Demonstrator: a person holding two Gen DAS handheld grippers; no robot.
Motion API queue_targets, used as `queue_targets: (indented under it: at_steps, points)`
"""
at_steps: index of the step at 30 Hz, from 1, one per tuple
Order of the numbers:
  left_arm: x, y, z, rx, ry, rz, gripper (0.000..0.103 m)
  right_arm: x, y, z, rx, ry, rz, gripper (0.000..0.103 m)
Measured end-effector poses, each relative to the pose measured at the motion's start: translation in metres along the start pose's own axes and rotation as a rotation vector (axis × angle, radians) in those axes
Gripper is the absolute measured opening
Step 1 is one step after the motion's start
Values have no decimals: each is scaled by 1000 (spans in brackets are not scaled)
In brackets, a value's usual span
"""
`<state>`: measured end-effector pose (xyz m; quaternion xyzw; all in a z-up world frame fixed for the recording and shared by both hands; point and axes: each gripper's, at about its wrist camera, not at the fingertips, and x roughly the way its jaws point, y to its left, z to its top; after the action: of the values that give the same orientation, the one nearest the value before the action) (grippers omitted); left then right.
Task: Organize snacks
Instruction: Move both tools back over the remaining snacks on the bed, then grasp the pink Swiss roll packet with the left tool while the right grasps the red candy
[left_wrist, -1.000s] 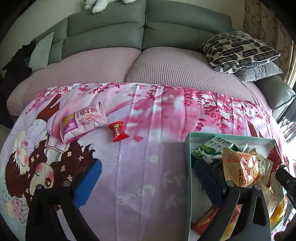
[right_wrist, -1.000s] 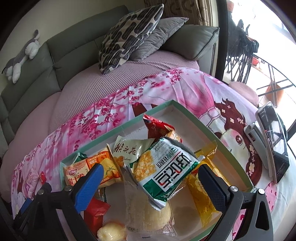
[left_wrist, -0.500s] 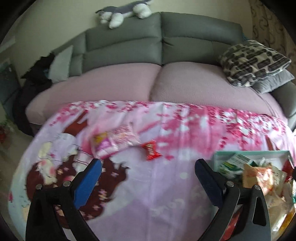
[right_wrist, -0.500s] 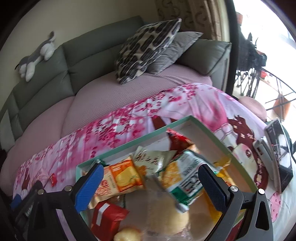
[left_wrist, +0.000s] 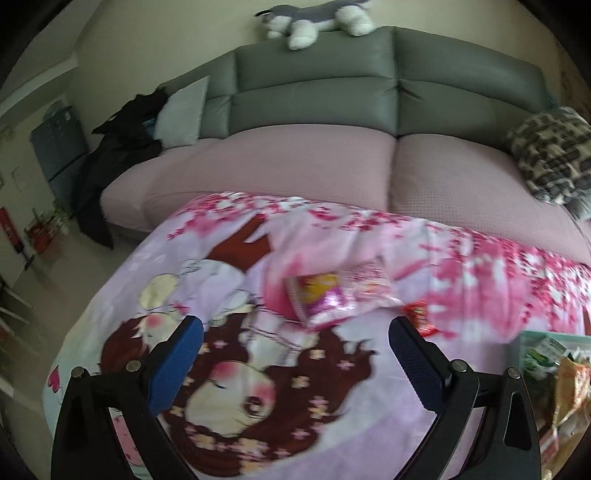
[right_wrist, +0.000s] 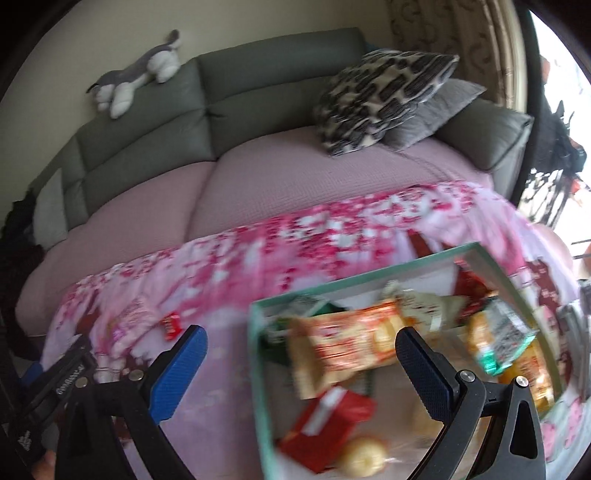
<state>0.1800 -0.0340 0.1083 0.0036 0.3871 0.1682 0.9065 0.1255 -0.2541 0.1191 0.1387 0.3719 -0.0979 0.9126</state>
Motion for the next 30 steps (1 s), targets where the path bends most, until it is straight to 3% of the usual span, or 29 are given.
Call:
queue_targets:
  at_steps: [7,13,19,30]
  points:
    - [16,57,4,-63,28,55,100,14,49,-9,-61,53,103,103]
    - [30,96,1,-153,66,25,100,27,81,-20,-118,67,131,103]
    - [46,98,-3,-174,87,-38,100,50,99,-30,-166,94,154,102]
    - [72,87,-3,-223,74,-114,101,88,115,-35,-237,122,188,80]
